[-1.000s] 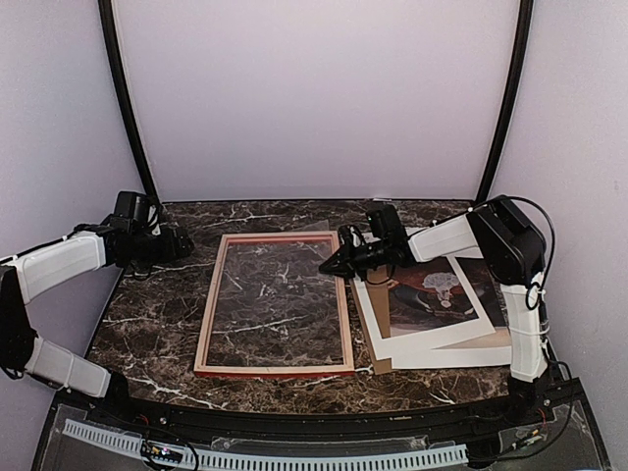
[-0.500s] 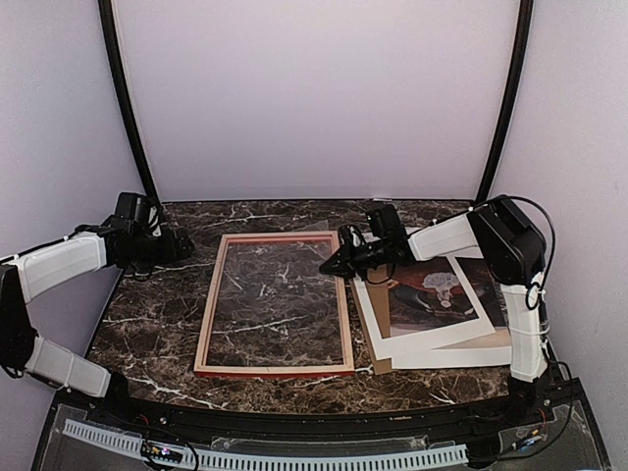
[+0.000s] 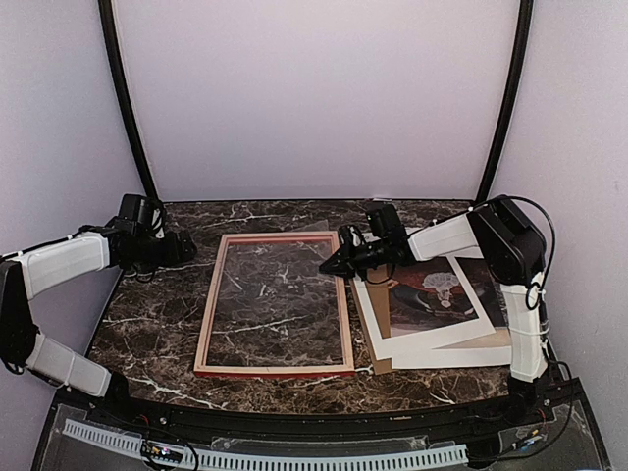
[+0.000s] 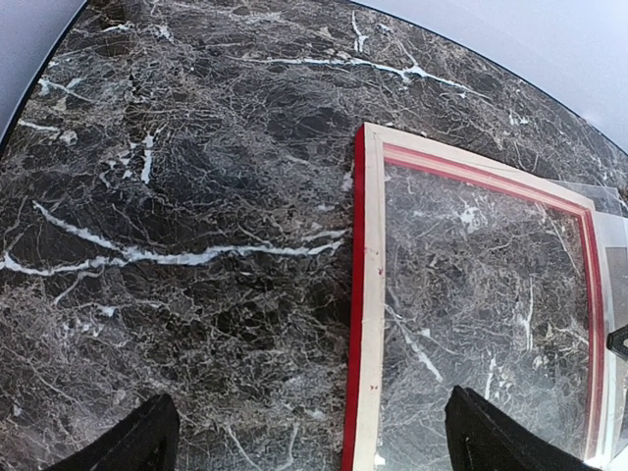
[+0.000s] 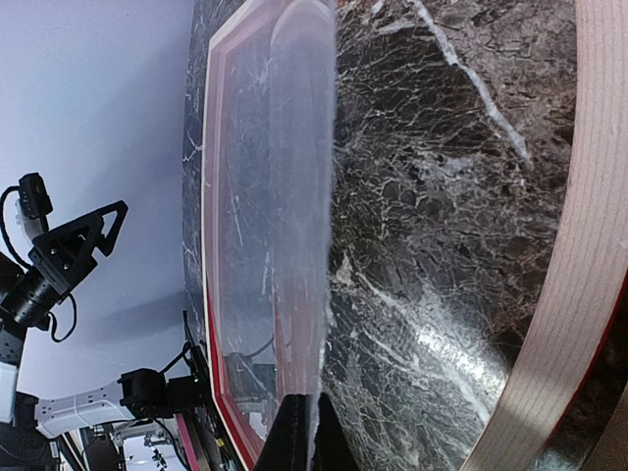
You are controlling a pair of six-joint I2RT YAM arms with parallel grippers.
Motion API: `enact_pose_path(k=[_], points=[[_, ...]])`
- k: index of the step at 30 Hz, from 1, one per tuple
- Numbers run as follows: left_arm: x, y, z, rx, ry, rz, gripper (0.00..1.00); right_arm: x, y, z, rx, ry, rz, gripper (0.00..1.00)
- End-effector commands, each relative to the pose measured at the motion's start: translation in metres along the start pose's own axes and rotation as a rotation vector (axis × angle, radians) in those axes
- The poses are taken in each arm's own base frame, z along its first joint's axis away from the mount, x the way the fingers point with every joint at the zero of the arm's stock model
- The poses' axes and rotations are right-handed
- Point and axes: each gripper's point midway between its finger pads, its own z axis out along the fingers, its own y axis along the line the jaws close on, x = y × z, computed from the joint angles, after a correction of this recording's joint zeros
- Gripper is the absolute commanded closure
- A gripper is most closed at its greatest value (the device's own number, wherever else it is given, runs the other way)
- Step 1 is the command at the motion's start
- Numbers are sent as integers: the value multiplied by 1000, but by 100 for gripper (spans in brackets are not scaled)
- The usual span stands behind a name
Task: Put the photo into the frame
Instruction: Place the glass panel at the frame body.
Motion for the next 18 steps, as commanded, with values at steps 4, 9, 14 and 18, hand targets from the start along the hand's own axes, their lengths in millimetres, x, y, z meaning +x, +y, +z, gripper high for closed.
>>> enact_pose_path(k=[4,9,14,18], points=[[3,-3,1,10,-1,-1,3,-4,3,1,-13,-32,-6,100],[4,-3,1,11,0,-1,3,-3,4,0,-10,-36,-6,100],[6,-5,1,14,3,1,3,-3,4,0,-5,-39,-9,100],[5,-6,1,16,2,1,3,-3,4,-1,-2,-41,-11,100]])
